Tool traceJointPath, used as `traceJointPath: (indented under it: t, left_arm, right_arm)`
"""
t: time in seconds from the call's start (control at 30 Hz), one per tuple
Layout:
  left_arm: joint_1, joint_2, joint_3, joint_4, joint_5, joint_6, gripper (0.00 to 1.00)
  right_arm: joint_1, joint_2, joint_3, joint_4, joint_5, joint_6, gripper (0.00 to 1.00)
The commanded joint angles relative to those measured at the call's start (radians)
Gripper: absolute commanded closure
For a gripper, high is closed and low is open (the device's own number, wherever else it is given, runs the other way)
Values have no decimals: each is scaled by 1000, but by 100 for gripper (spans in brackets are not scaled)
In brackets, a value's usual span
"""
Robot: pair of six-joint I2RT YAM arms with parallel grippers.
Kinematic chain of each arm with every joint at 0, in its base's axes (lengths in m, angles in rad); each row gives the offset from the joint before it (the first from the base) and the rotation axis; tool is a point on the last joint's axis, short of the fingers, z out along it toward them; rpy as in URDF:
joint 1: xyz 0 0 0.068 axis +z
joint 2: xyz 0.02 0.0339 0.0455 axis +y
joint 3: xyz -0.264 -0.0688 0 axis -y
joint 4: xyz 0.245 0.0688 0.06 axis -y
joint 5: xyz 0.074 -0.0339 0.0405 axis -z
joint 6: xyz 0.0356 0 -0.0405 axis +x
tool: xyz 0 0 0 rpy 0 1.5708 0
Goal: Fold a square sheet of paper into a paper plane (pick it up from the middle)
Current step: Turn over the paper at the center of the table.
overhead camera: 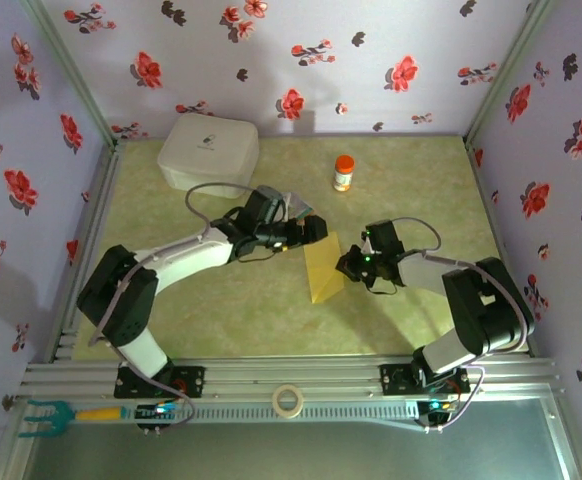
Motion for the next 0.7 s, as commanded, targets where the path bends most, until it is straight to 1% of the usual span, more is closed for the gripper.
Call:
traceJointPath:
  t: [0.0,0.13,0.27,0.37,0.43,0.53,0.67]
  left_arm:
    - [12,-29,93,-58,-34,-100,0]
    - [17,-15,144,-86,-32,-129,0]
    - [42,-12,160,-121,-31,-142,0]
    - [47,-13,195,-132,-21,-123,0]
    - [50,-9,194,-116,-13,-132,0]
    - [58,1,195,-97,40,-155,0]
    - [56,-10,191,-95,40,-148,0]
  right_arm:
    - [4,-49,27,-74,60,-33,97]
    - [6,-66,36,-94,66,-35,97]
    - [7,-82,44,-119,72,-42,97]
    - [7,-90,45,-119,78,-43,97]
    - [9,-93,47,-122,74,-46,97]
    - [7,-110,45,-127,76,-46,97]
    - [7,-153,48,-174,92,-67,97]
